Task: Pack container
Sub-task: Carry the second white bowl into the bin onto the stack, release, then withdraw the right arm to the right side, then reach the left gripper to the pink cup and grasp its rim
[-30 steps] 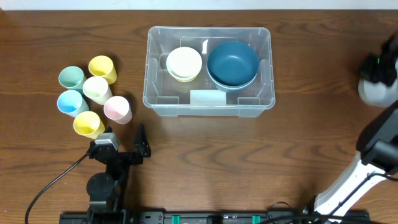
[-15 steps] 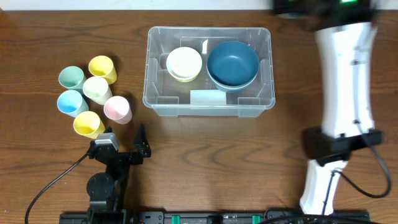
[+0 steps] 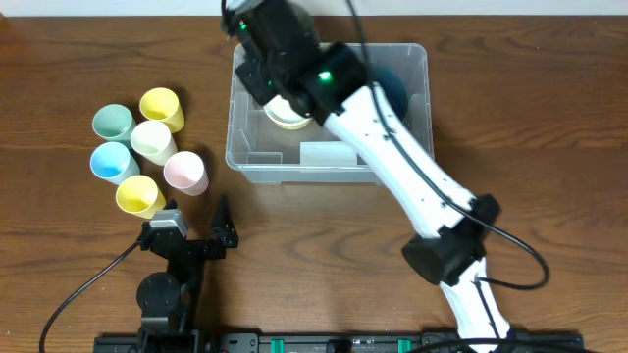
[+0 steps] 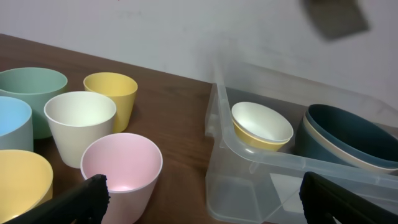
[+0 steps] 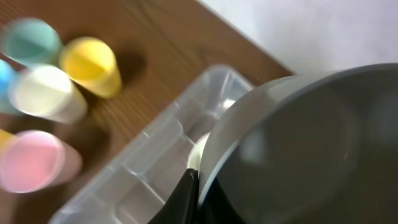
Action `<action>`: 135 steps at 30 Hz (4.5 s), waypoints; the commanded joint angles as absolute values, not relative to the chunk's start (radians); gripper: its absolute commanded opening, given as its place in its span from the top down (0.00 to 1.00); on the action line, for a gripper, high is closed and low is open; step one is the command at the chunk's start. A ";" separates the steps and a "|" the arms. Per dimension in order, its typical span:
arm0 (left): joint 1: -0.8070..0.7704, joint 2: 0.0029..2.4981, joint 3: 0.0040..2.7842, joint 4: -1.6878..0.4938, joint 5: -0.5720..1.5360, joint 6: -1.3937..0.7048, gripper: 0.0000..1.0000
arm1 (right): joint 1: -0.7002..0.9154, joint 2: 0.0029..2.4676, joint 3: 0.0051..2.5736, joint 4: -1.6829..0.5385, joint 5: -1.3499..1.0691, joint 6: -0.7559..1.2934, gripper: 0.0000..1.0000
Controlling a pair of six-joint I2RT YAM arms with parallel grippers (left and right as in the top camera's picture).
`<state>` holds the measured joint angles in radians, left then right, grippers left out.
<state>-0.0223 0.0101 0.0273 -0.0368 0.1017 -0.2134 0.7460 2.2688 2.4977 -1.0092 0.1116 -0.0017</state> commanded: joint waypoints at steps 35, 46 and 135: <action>-0.024 0.004 0.004 -0.061 0.113 -0.212 0.02 | 0.670 2.612 2.492 -0.892 0.097 -0.006 0.13; -0.024 0.004 0.004 -0.061 0.113 -0.212 0.02 | 0.675 2.345 2.684 -0.962 0.092 -0.019 0.09; 0.305 1.454 1.285 -0.905 0.197 -0.137 0.02 | -0.307 2.213 2.679 -1.459 0.010 0.433 0.01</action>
